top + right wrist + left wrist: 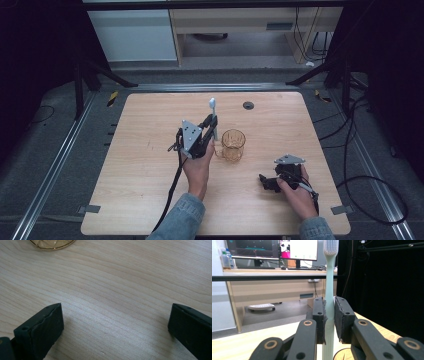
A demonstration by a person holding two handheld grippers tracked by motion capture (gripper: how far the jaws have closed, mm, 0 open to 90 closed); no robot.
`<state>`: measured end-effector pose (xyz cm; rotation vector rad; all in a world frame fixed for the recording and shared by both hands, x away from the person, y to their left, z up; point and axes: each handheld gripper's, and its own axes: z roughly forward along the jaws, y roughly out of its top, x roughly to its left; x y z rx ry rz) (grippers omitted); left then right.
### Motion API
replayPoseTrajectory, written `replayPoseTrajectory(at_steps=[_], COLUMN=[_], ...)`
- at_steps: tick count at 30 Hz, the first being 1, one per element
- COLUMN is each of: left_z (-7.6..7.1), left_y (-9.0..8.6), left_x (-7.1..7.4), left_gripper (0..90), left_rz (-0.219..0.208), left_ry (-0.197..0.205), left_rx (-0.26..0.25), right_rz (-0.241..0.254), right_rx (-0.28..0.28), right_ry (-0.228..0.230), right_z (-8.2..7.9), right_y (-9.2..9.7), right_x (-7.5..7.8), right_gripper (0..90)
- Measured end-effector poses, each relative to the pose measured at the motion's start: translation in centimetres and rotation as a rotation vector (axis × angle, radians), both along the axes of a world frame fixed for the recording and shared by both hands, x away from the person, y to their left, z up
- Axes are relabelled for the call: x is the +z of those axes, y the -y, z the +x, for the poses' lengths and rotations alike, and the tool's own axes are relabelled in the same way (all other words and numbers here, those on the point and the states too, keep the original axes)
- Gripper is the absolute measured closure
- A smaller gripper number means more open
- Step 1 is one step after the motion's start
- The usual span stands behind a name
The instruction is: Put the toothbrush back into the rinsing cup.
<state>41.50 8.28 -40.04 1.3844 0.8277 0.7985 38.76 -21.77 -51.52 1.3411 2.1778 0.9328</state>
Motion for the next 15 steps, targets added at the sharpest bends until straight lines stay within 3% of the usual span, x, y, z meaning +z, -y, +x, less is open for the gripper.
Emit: replayPoseTrajectory(at_steps=[15], left_z=[0.2], left_y=[0.7], left_x=[-1.3], left_gripper=[78.6], left_rz=[0.006], left_ry=[-0.004], left_rx=[-0.014], right_rz=[0.013], right_rx=[-0.008], right_ry=[-0.012], right_z=[-0.1], right_y=[-0.1], right_x=[0.1], right_gripper=[0.5])
